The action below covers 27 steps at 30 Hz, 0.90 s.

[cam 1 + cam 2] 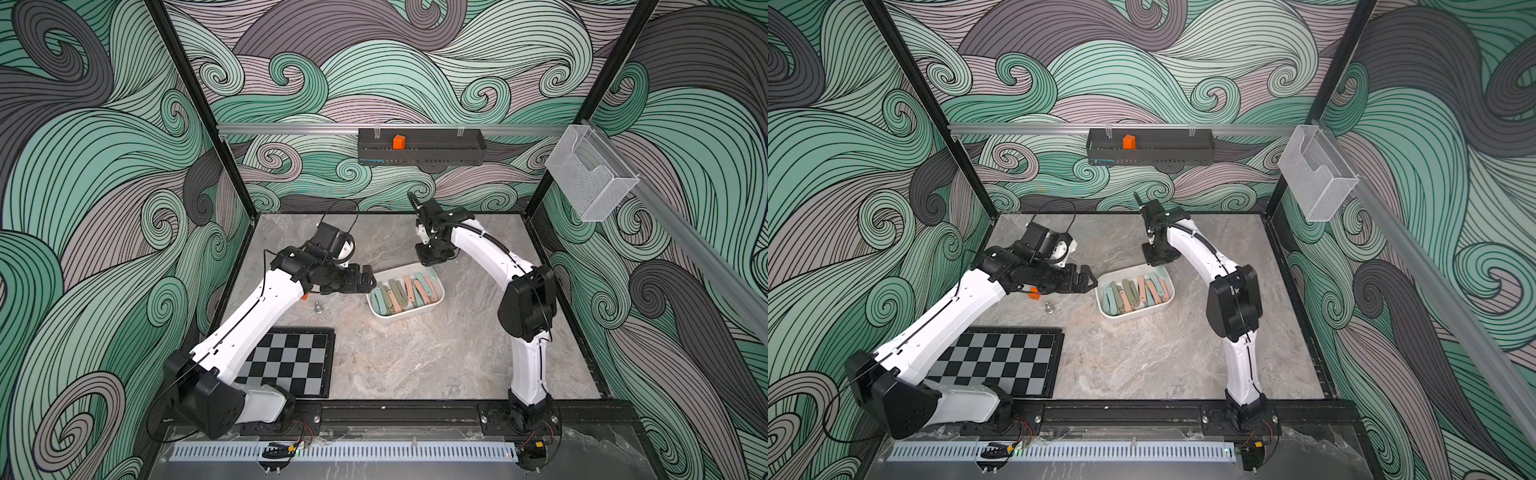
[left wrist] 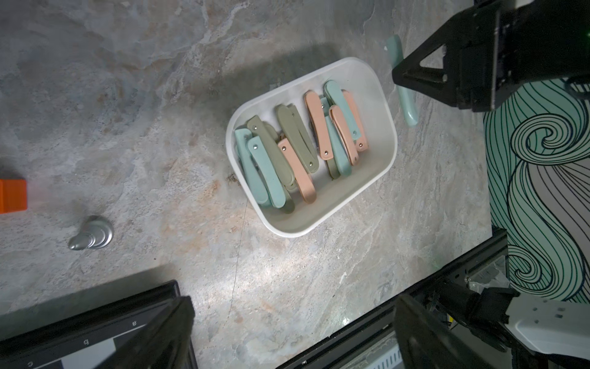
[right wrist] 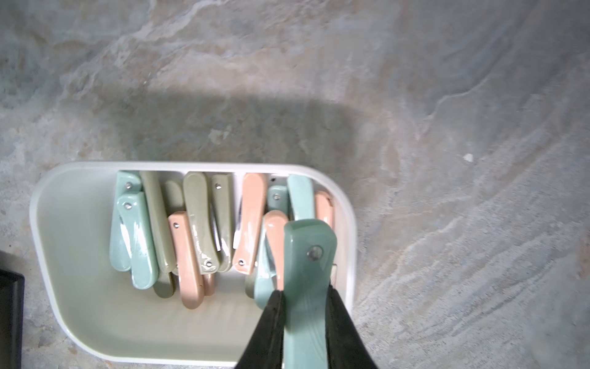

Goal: Take the fruit knife out of the storage box
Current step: Place the fruit knife at the center of the board.

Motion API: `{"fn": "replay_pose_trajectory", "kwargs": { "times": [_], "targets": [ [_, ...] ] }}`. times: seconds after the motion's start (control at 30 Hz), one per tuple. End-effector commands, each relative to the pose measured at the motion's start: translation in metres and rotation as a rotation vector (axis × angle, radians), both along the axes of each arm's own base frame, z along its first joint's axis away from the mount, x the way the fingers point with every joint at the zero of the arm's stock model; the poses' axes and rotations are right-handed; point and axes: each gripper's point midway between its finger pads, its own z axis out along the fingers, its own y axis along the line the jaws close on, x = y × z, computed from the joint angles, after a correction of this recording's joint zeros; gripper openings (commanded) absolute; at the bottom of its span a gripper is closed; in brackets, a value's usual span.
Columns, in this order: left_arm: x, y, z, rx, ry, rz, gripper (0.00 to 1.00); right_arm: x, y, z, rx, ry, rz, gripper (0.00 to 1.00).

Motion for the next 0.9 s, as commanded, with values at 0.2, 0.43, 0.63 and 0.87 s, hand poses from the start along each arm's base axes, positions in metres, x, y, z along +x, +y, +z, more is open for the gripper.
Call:
{"fn": "replay_pose_trajectory", "kwargs": {
  "times": [0.2, 0.43, 0.63, 0.87],
  "targets": [
    [0.033, -0.043, 0.007, -0.079, -0.019, -0.037, 0.99, 0.018, -0.096, 0.007, -0.040, -0.002, -0.211, 0.23],
    [0.039, -0.073, 0.001, -0.085, 0.007, -0.086, 0.99, 0.031, -0.144, -0.027, -0.087, 0.046, -0.291, 0.23],
    [0.030, -0.097, -0.006, -0.073, 0.036, -0.150, 0.99, 0.034, -0.174, -0.068, -0.118, 0.120, -0.328, 0.23],
    [0.010, -0.103, -0.024, -0.013, 0.122, -0.210, 0.99, 0.031, -0.192, -0.107, -0.126, 0.195, -0.353, 0.23]
  ]
}}
